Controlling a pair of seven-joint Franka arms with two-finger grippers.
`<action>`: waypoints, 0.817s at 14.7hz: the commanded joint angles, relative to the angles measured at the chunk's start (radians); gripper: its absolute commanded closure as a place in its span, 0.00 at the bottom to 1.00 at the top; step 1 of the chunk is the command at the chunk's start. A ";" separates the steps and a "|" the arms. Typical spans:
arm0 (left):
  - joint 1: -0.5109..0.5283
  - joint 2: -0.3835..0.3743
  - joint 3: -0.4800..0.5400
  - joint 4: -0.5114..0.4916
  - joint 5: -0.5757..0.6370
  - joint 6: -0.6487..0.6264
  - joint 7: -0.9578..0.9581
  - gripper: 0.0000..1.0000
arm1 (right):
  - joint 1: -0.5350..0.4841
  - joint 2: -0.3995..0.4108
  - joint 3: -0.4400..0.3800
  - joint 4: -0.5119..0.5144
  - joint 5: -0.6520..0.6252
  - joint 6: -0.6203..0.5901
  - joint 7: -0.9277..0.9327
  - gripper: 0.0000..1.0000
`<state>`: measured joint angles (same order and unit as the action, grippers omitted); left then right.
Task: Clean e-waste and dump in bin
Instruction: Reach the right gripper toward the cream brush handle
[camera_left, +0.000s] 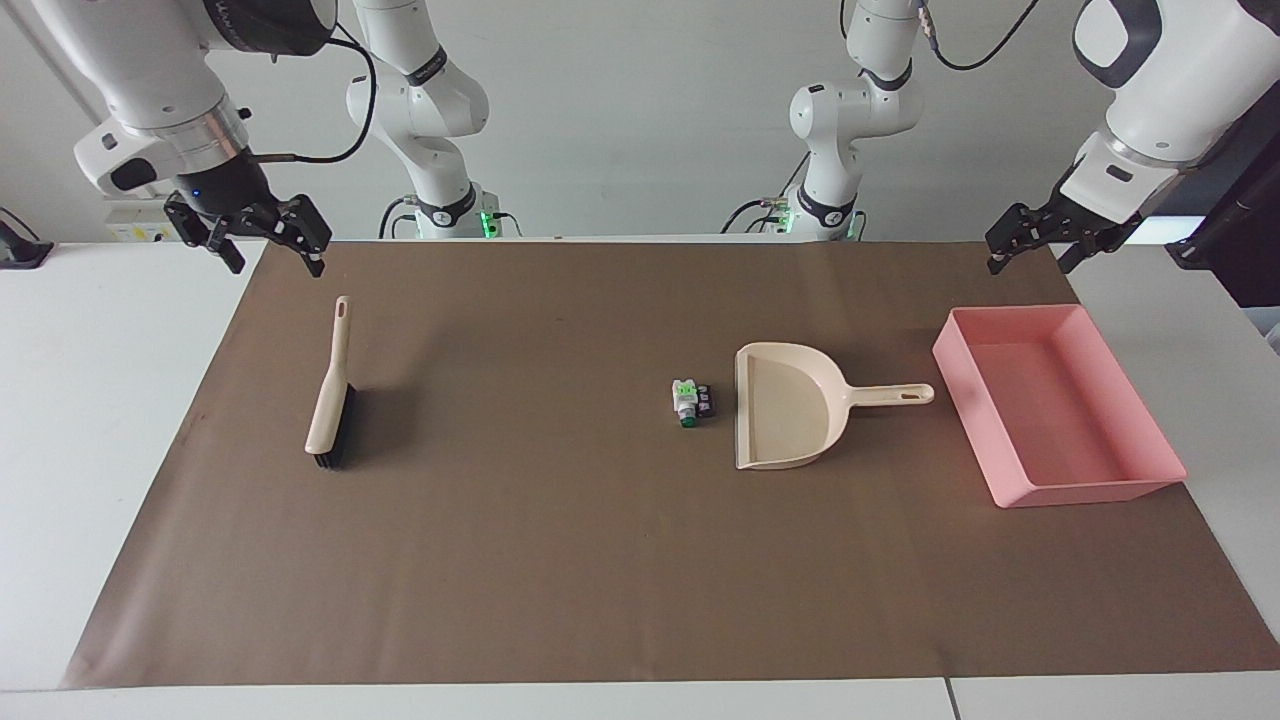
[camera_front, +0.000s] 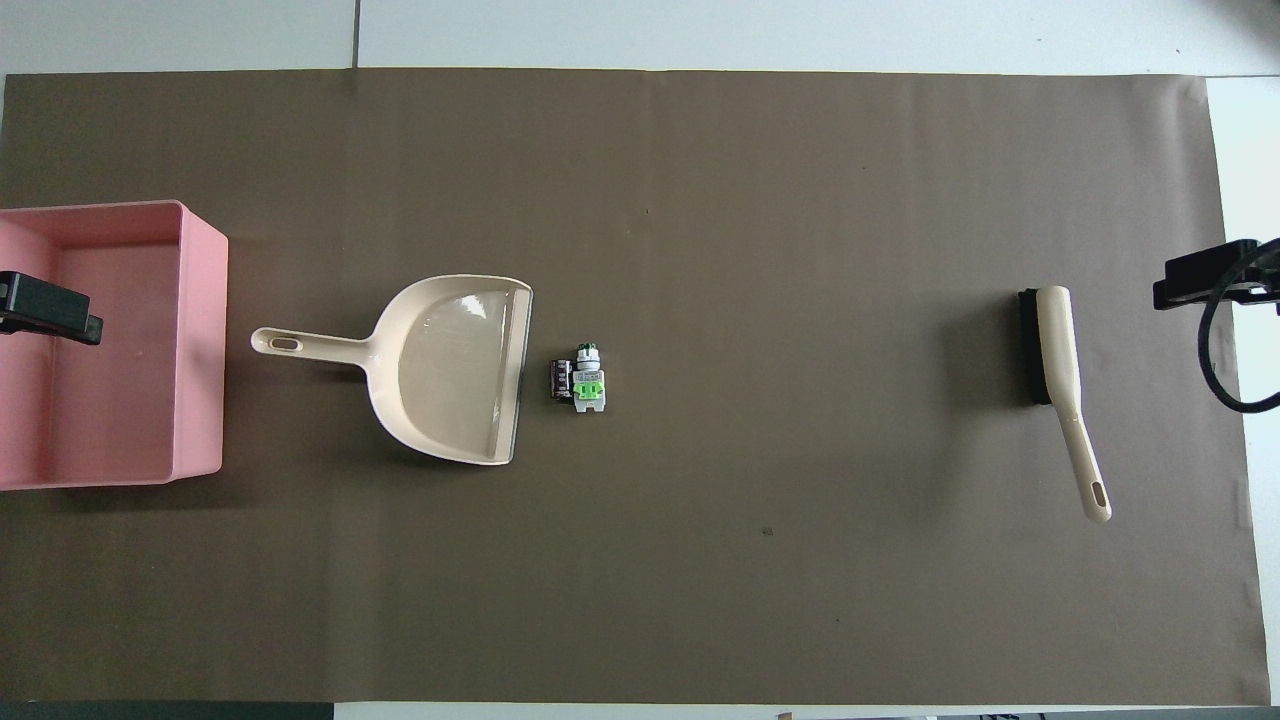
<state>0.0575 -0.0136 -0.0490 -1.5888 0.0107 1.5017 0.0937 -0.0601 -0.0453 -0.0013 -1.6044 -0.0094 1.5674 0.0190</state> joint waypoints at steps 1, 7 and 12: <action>-0.005 -0.035 0.001 -0.039 0.018 0.034 -0.008 0.01 | -0.006 -0.011 0.004 -0.014 0.014 0.002 0.015 0.00; -0.036 -0.031 0.000 -0.031 0.018 0.034 -0.011 0.01 | -0.009 -0.025 0.004 -0.047 0.014 0.016 -0.028 0.00; -0.067 -0.039 0.017 -0.033 0.021 0.022 -0.019 0.01 | -0.030 -0.174 0.000 -0.441 0.014 0.287 -0.066 0.00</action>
<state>0.0134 -0.0216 -0.0511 -1.5911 0.0116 1.5159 0.0917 -0.0633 -0.0951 -0.0024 -1.7975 -0.0094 1.7302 -0.0100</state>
